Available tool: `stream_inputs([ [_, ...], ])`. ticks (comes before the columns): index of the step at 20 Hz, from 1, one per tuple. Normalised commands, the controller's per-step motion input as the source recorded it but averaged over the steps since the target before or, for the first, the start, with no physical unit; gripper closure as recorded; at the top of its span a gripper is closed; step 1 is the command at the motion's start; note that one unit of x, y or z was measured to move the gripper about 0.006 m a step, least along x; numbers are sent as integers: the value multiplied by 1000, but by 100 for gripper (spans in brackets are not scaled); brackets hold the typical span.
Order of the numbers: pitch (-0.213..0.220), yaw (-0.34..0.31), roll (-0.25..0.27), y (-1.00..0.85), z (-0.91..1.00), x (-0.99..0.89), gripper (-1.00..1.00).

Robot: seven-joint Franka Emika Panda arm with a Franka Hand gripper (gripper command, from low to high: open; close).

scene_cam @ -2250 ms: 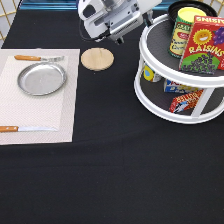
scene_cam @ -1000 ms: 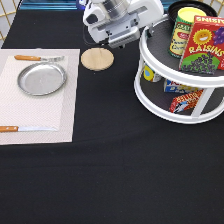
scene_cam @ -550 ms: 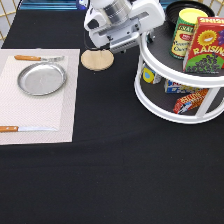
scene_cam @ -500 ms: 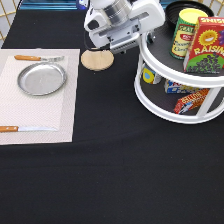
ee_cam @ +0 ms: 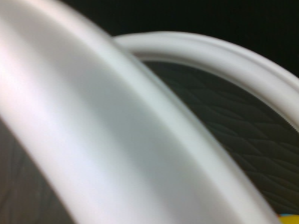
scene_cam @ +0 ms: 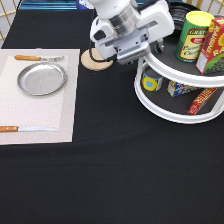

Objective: Pick up the bowl from the lazy Susan and put bowl on the plate

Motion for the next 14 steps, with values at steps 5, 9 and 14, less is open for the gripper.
stream_inputs([
  [5, -126, 88, -3, 6, 334, -139, -100],
  [9, -199, 5, -73, 0, 757, -392, -100],
  [14, -200, 0, -121, 0, 886, -771, -100],
])
